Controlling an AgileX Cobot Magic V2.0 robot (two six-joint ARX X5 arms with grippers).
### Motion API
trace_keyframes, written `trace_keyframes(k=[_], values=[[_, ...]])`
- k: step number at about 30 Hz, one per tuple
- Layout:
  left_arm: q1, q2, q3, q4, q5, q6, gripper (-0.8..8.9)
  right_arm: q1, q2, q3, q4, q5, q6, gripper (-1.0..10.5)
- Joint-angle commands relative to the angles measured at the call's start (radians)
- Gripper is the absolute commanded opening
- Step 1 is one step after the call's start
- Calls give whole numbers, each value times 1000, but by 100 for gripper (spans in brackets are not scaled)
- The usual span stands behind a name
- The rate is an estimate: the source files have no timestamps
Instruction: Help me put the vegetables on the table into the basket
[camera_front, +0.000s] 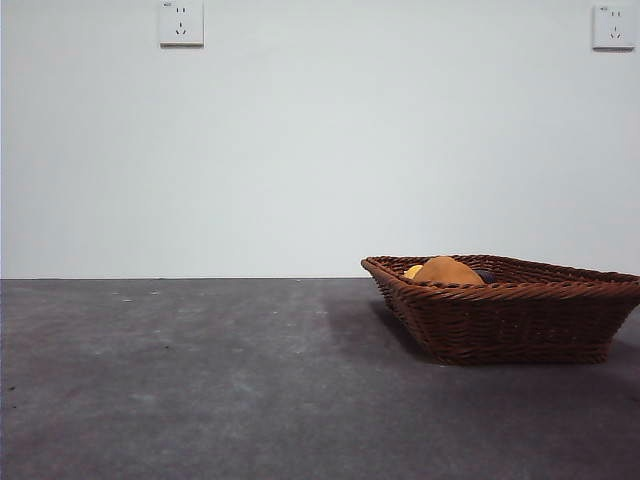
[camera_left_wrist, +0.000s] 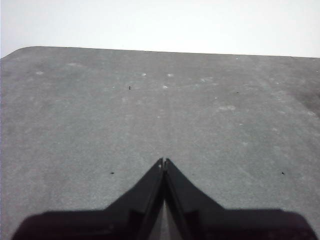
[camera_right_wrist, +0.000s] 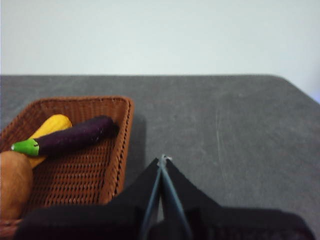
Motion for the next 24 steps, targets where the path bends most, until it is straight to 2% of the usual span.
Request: trace_keyframes(k=[1, 10, 15, 24], values=[[3, 0, -11, 1, 3, 8, -3, -1, -42, -48, 11, 0, 5, 2], [3, 0, -11, 1, 3, 9, -3, 2, -72, -116, 11, -8, 5, 2], [3, 0, -11, 1, 3, 9, -3, 3, -125, -116, -92, -7, 5, 2], [3, 0, -11, 1, 3, 8, -3, 3, -122, -116, -93, -6, 5, 2]])
